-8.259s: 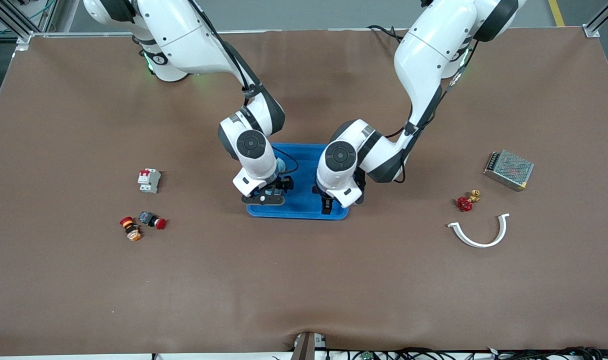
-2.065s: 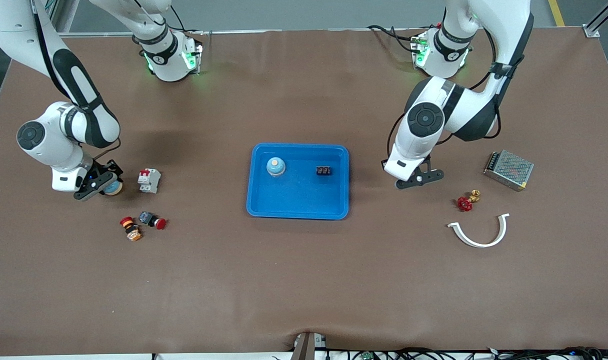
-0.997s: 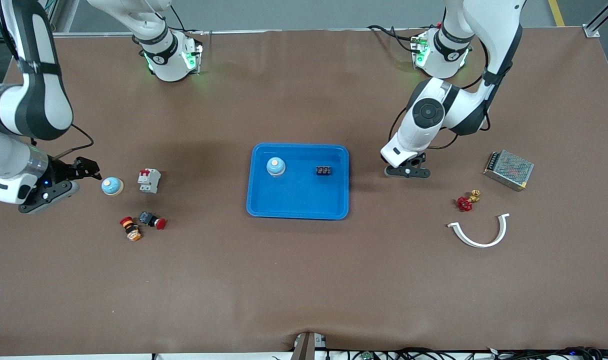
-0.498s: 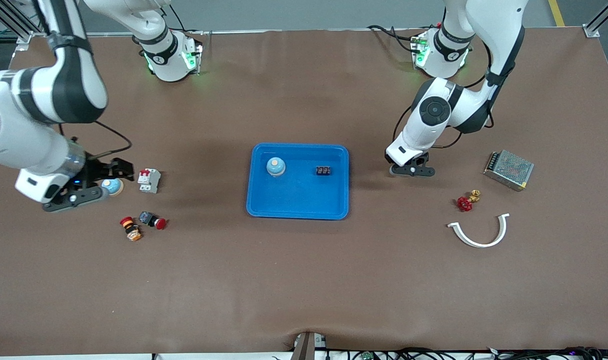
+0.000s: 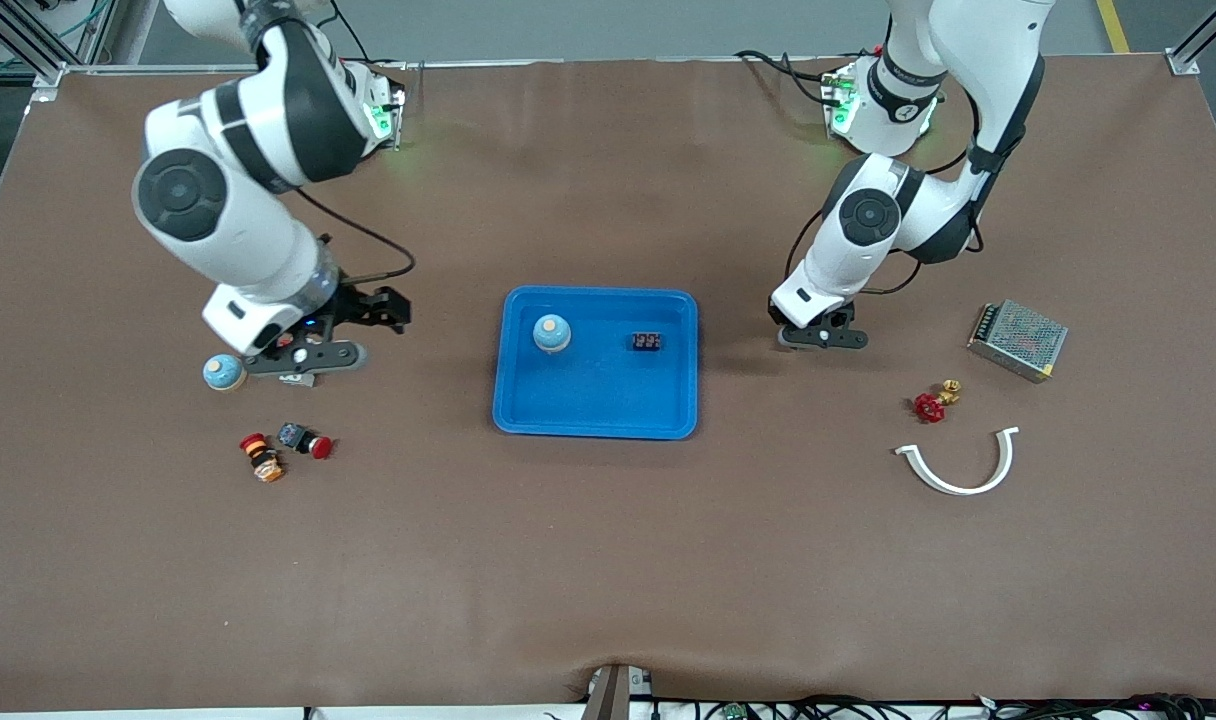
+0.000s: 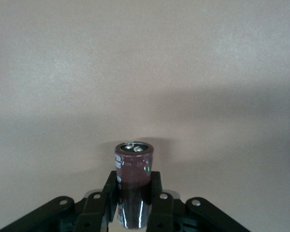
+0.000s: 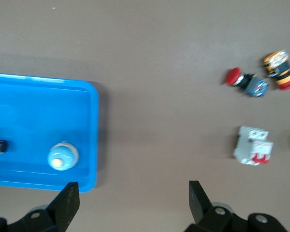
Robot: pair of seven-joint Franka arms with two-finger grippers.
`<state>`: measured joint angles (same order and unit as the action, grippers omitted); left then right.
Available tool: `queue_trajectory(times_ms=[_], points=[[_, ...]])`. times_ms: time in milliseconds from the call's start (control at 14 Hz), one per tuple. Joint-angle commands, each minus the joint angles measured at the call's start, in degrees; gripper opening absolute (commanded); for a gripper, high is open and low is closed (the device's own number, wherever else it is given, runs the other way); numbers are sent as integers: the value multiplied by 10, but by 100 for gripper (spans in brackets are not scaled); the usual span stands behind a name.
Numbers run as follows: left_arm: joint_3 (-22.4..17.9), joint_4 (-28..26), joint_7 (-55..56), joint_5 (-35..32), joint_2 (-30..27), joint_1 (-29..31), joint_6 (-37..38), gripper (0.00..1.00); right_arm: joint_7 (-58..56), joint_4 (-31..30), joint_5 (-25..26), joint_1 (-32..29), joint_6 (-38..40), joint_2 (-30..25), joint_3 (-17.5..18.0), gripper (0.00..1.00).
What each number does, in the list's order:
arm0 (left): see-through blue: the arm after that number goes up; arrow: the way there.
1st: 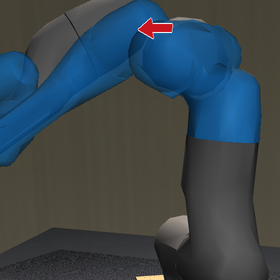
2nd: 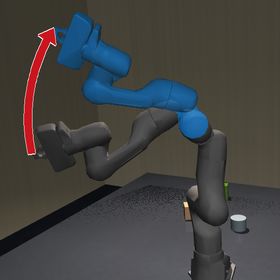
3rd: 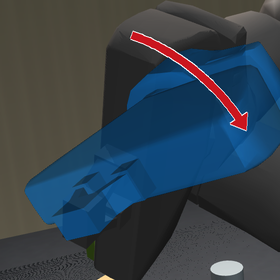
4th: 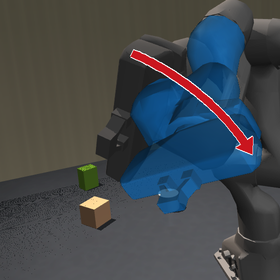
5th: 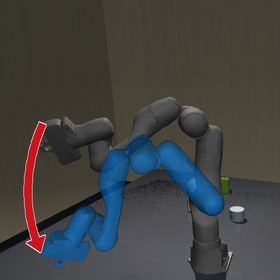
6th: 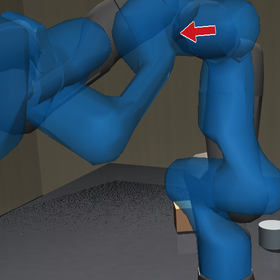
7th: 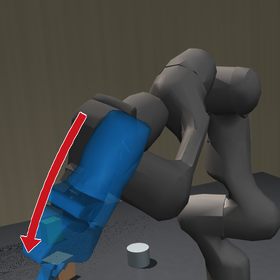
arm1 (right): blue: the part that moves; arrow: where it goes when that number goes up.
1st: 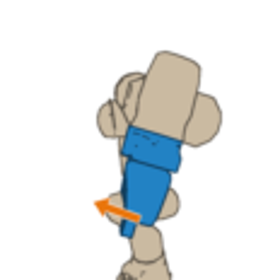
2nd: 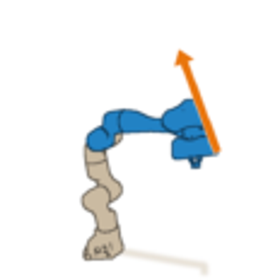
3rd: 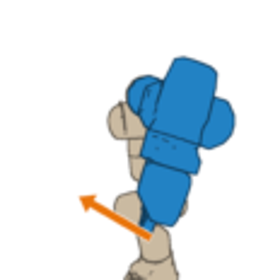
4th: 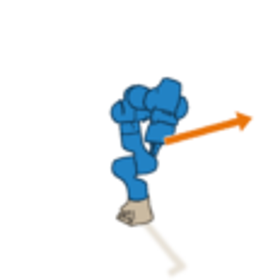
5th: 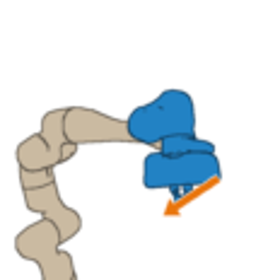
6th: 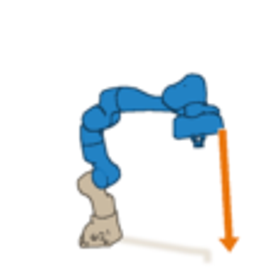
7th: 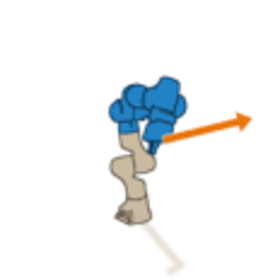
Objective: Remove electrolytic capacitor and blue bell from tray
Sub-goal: 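Move the right gripper back to the second bell in the tray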
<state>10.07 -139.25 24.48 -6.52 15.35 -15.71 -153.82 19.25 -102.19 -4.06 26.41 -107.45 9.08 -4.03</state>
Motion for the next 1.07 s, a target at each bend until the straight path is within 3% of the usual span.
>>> queue_trajectory(times_ms=[0, 427, 997], points=[[-1, -6, -12, 3, 8, -1, -25, 0, 65, -6, -11, 35, -21, 0, -7, 100], [-2, -6, -11, -6, 17, 1, -38, 0, 204, -29, -11, 110, -108, 35, -7, 100], [-2, -6, -9, -7, 21, 0, -41, 1, 221, -29, -11, 161, -164, 118, -7, 100]])
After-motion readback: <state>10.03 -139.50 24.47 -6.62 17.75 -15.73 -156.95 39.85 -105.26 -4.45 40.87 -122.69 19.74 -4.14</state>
